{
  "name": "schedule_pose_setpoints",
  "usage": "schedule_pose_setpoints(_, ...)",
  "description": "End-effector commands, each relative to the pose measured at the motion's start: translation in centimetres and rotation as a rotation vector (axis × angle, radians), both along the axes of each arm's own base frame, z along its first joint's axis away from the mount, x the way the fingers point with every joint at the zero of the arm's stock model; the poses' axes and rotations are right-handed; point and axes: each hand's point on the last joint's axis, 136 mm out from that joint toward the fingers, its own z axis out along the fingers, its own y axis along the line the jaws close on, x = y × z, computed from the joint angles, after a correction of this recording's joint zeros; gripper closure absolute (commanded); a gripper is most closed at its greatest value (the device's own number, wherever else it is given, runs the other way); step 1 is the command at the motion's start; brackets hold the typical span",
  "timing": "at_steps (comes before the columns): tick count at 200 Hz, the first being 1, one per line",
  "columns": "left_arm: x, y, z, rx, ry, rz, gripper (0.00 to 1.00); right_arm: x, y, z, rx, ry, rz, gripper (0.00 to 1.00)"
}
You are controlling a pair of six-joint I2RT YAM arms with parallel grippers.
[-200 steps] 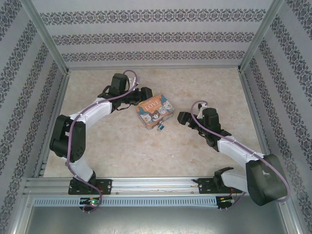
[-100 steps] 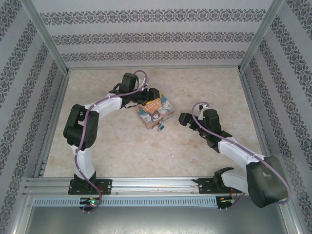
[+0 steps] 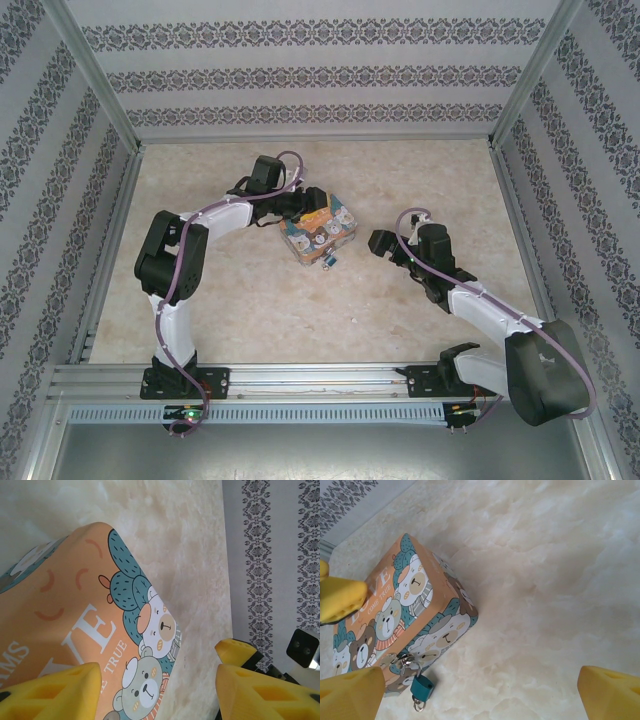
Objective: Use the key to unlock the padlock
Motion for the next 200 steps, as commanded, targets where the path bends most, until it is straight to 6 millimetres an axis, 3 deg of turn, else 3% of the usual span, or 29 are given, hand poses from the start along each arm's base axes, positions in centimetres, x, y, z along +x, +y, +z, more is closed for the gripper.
schedule_pose_setpoints(1, -0.6, -0.4, -1.6, -0.011, 0.038, -0.01, 0.38, 0.5, -0.6, 1.3, 0.011, -0.07, -0.036, 0.02)
schedule_pose_setpoints(30, -0.8, -0.4, -1.9, -0.01, 0.049, -0.005, 0.39, 0.6, 0.5, 1.9, 0.065, -0.087, 0.011, 0.02)
schedule_pose_setpoints(73, -0.9, -0.2, -2.2, -0.011, 0.054, 0.003, 0.39, 0.5, 4.8, 2.2, 0.191, -0.053, 0.234, 0.11)
schedule_pose_setpoints(105, -0.9, -0.2, -2.3, -0.007, 0.055, 0.004, 0.39, 0.3, 7.6, 0.7, 0.218, -0.028, 0.342, 0.18)
schedule_pose_setpoints(134, -1.0, -0.2, -2.5, 0.0, 0.057, 0.001, 0.39, -0.3, 10.1, -0.5, 0.182, -0.048, 0.425, 0.19)
schedule_pose_setpoints(167, -1.1, -0.1, -2.6, 0.003, 0.06, 0.0, 0.39, -0.1, 11.7, -1.3, 0.226, -0.074, 0.473, 0.27)
schedule_pose_setpoints(200, -1.1, -0.2, -2.6, 0.0, 0.067, -0.003, 0.39, -0.2, 12.6, -2.1, 0.27, -0.09, 0.506, 0.27)
